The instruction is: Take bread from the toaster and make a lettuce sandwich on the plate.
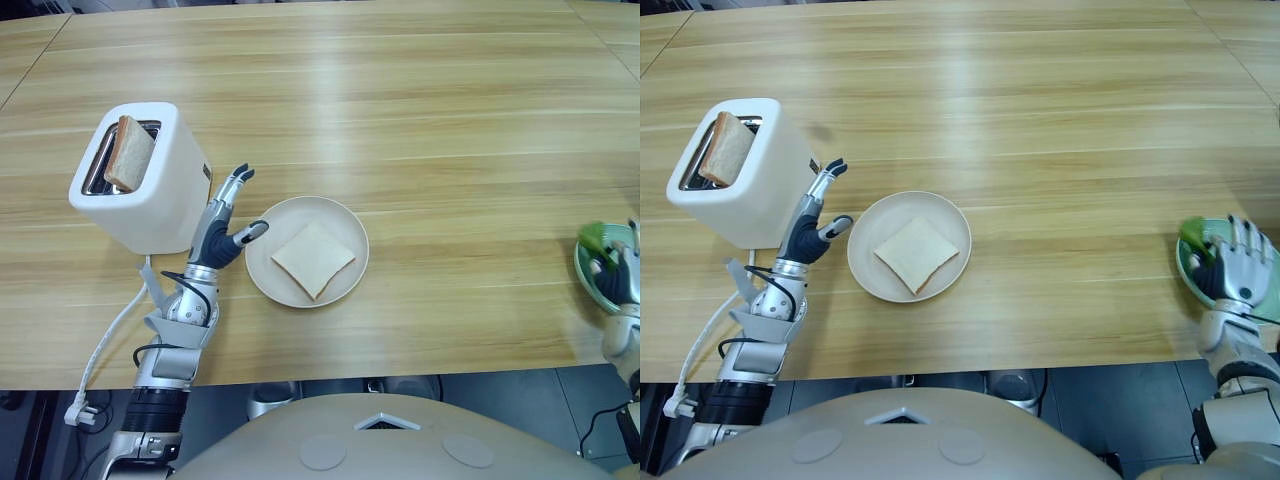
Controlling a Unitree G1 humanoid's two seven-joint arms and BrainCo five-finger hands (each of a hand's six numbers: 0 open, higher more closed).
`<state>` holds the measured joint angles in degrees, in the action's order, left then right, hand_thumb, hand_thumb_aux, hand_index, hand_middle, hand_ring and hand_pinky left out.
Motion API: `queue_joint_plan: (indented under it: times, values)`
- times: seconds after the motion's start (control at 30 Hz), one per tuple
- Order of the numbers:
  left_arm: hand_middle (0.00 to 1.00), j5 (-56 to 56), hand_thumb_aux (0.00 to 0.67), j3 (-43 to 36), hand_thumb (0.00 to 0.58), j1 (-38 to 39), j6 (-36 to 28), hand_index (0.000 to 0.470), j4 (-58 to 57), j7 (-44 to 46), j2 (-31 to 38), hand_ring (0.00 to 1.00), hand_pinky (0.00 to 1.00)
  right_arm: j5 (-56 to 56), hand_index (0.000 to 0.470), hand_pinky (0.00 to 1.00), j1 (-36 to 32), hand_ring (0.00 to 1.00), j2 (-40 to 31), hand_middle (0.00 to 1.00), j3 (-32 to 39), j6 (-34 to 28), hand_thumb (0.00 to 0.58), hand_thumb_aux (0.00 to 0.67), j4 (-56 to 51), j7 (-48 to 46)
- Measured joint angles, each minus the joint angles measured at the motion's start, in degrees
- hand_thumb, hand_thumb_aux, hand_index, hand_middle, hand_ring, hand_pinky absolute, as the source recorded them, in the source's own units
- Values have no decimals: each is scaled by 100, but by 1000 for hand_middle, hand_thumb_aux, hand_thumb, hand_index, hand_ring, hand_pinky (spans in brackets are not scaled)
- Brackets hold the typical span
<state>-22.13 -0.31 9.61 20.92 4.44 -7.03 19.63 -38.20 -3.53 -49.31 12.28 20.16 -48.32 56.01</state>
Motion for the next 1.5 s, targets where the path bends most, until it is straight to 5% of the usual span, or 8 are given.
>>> queue_joint_plan:
  times: [0.27, 0.63, 1.17, 1.2, 1.23, 1.27, 1.33, 1.5]
  values:
    - [0, -168, 0, 165, 0, 12, 42, 0, -208, -278, -61, 0, 0, -662, 460, 0, -174, 0, 1328, 0, 532, 48, 580, 670, 3707, -1116]
    - [0, -288, 0, 222, 0, -176, 448, 0, -151, -752, -300, 0, 0, -1605, 460, 0, -2163, 0, 3461, 0, 2386, 877, 580, 670, 937, -1563]
    - [0, -900, 0, 1623, 0, -266, -101, 0, 258, -1499, 238, 0, 0, -1793, 460, 0, -1615, 0, 3221, 0, 2774, 1032, 580, 670, 877, -1207]
    - [0, -905, 0, 1679, 0, -264, -139, 0, 255, -1511, 249, 0, 0, -1792, 308, 0, -1559, 0, 3194, 0, 2766, 1026, 517, 449, 970, -1220]
    - [0, -905, 0, 1716, 0, -265, -176, 0, 252, -1526, 260, 0, 0, -1791, 308, 0, -1494, 0, 3164, 0, 2766, 1012, 517, 449, 1060, -1243]
    - [0, -904, 0, 1737, 0, -264, -207, 0, 251, -1534, 263, 0, 0, -1790, 41, 0, -1443, 0, 3147, 0, 2766, 997, 100, 60, 1104, -1270]
    - [0, -906, 0, 1734, 0, -264, -234, 0, 247, -1535, 265, 0, 0, -1792, 0, 0, -1347, 0, 3110, 0, 2762, 969, 0, 0, 1216, -1294]
    - [0, -961, 0, 1681, 0, -356, -308, 0, 162, -1532, 289, 0, 0, -1814, 0, 0, -1178, 0, 2989, 0, 2720, 789, 0, 0, 1809, -1388]
